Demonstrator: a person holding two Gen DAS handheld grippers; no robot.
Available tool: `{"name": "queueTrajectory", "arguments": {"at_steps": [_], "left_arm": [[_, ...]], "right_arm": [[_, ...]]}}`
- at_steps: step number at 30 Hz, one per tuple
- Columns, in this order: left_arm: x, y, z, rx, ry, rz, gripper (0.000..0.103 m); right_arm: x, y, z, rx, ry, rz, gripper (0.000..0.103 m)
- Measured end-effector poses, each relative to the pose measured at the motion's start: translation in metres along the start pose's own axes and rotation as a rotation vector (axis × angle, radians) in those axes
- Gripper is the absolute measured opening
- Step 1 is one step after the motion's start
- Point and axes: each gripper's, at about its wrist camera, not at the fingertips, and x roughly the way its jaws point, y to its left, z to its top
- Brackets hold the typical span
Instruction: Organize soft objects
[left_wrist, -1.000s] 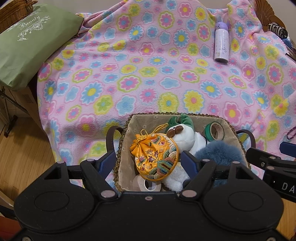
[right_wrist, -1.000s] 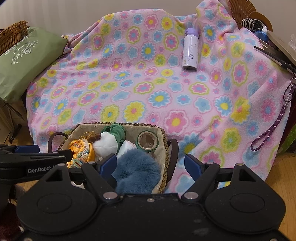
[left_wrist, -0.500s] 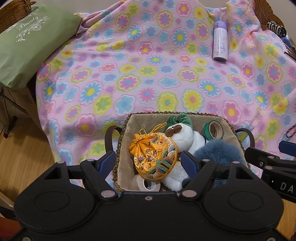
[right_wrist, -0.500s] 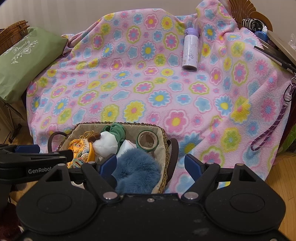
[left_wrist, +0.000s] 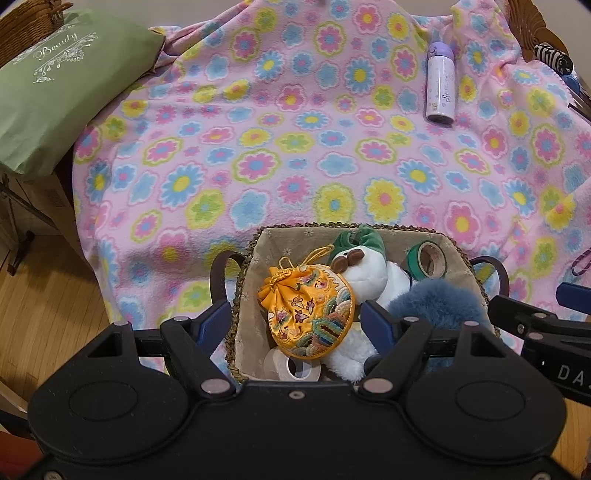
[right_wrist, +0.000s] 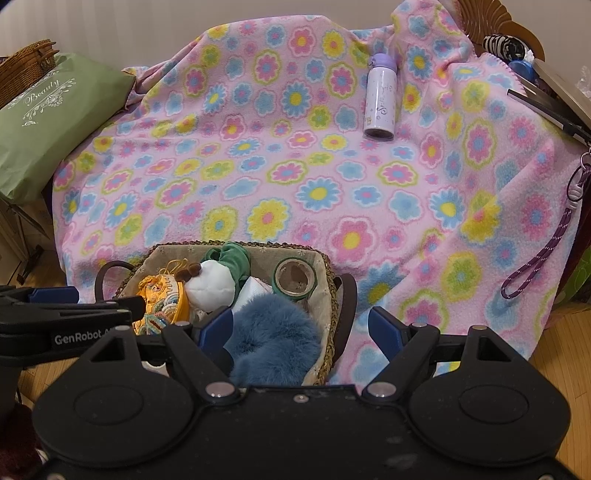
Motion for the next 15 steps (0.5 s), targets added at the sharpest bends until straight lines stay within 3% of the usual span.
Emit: {"name": "queueTrajectory", "arguments": {"at_steps": [15], "left_arm": [[0.0029,0.0018,-0.0003,-0.013,0.009,-0.001,0.072]], "right_arm": [[0.0006,0.0003,-0.0008,-0.001,0.002,0.000,0.080]]}}
